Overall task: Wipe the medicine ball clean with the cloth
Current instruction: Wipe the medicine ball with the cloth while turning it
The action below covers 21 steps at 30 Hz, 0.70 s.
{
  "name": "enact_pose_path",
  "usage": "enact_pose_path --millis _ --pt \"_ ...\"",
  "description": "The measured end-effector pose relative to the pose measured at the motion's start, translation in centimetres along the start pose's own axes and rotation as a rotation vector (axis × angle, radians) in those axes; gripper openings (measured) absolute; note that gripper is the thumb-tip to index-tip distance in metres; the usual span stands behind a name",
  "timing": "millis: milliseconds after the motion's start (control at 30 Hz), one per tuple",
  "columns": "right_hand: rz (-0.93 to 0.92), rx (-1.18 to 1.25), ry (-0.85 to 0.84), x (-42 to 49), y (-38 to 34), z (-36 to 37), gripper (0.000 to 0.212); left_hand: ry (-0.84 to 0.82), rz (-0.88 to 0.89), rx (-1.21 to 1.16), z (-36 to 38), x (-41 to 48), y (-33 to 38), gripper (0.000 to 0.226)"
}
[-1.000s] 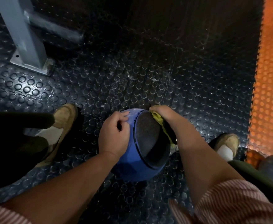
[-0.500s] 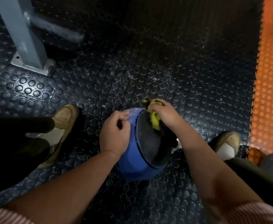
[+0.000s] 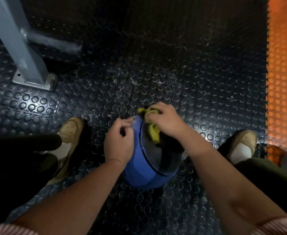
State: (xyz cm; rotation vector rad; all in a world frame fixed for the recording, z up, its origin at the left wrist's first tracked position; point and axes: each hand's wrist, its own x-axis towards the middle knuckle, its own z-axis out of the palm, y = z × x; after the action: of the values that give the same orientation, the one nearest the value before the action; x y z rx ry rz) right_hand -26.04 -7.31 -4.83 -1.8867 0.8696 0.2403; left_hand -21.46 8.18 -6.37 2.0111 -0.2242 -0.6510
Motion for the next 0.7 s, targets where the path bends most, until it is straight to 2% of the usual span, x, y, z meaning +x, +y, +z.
enact_pose_path --millis 67,100,167,233,300,400,433,500,567,633,700 --pt "0.305 0.355 0.041 0.5 1.8 -1.2 0.002 -0.027 0.011 -0.051 -0.1 -0.4 -0.2 0.028" --pt "0.445 0.425 0.033 1.0 3.1 -1.4 0.004 -0.035 0.016 -0.054 -0.2 -0.3 -0.3 0.028" --pt "0.621 0.418 -0.017 1.9 5.3 -1.4 0.011 -0.048 0.026 -0.044 -0.3 0.2 -0.4 0.029" --pt "0.658 0.341 -0.062 2.5 5.8 -1.2 0.017 -0.039 0.03 -0.027 -0.1 0.9 -0.3 0.028" --pt "0.626 0.353 -0.018 2.9 5.2 -1.1 0.016 -0.026 0.013 -0.013 0.0 1.7 0.1 0.027" --pt "0.464 0.458 0.067 2.6 3.3 -0.5 0.012 0.024 -0.008 -0.001 -0.1 2.2 0.1 0.025" --pt "0.386 0.357 0.075 2.3 2.4 -0.3 0.022 0.038 -0.011 -0.002 -0.2 2.1 0.1 0.024" --pt "0.262 -0.081 0.075 1.2 0.5 0.8 0.04 0.061 -0.027 -0.012 -0.2 1.8 -0.1 0.024" --pt "0.124 -0.386 0.185 -0.7 -1.6 2.1 0.034 0.075 -0.053 -0.028 -0.4 1.5 -0.2 0.025" --pt "0.003 -0.375 0.278 -2.5 -2.3 2.6 0.031 0.073 -0.074 -0.039 -0.6 1.5 -0.3 0.028" --pt "0.002 -0.24 0.282 -3.6 -0.4 2.7 0.033 0.05 -0.086 -0.049 -1.0 1.5 -0.3 0.027"
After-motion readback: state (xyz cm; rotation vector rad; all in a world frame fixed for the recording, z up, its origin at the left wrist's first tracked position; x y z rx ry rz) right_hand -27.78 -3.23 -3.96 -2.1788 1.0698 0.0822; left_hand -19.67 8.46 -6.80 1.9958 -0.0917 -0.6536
